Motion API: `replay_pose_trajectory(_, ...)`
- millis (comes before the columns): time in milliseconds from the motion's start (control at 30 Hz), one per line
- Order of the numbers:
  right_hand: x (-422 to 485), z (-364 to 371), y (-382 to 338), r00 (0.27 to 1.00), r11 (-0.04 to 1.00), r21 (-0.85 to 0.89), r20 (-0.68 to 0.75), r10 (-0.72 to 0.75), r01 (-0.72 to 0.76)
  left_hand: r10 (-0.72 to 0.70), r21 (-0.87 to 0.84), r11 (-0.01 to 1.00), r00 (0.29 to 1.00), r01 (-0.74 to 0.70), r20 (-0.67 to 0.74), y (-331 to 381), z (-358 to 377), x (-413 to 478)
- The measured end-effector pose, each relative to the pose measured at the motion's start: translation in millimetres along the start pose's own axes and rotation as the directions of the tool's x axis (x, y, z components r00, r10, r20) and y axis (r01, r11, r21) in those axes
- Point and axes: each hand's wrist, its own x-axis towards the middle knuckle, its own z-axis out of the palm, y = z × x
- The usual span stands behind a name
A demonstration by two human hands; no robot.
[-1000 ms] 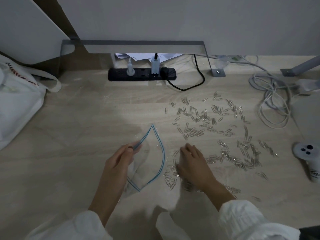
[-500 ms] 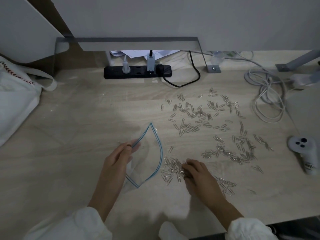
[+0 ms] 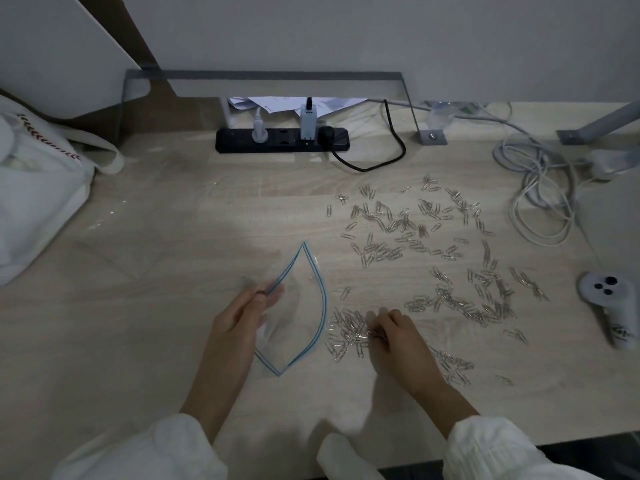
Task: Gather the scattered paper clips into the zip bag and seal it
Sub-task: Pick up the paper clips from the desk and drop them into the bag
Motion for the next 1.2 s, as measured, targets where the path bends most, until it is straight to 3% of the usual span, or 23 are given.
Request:
replay_pose_trajectory(167,6,0,-6,0.995,0.994,0.007,-0.003,0.105,-0.105,-0.005,-0.002,1.000,1.000,0.005,0.001,-1,-1,-2)
replay_pose_trajectory(300,8,-9,-13,0.972,0.955,0.182,0.022,0.234,-0.234,-0.005,0.001,1.000,1.000,0.005,-0.001,0,-1,-4)
replay_pose_trajectory(567,9,-28,-6,0.842,0.645,0.611,0.070,0.534,-0.460,-0.014,0.026,1.000,1.000,0.014,-0.003,1,-1,-6)
replay_pose_trajectory(667,9,-43,-18,0.838,0.490,0.764,0.120,0.533,-0.421,-0.020,0.045,0.999,1.000,0.019,0.009,2,1,-7)
replay_pose_trajectory(800,6,-77,-61,0.915,0.298,0.924,0.111,0.388,-0.238,-0.020,0.056,0.998,0.999,0.019,0.027,3,3,-9)
replay_pose_trajectory(867,4,-89,-86,0.945,0.260,0.949,0.091,0.314,-0.178,-0.030,0.042,0.999,0.999,0.028,0.038,4,5,-9)
replay_pose_trajectory(1000,2,-96,-129,0.980,0.325,0.938,0.057,0.189,-0.117,-0.008,-0.001,1.000,1.000,0.008,0.030,6,10,-10)
replay_pose_trajectory(1133,-2,-82,-147,0.989,0.629,0.777,-0.073,0.128,-0.024,0.005,-0.017,1.000,1.000,-0.004,0.019,7,10,-12)
replay_pose_trajectory(1200,-5,-77,-149,0.993,0.683,0.731,-0.074,0.089,-0.006,0.009,-0.016,1.000,1.000,-0.008,0.019,7,9,-12)
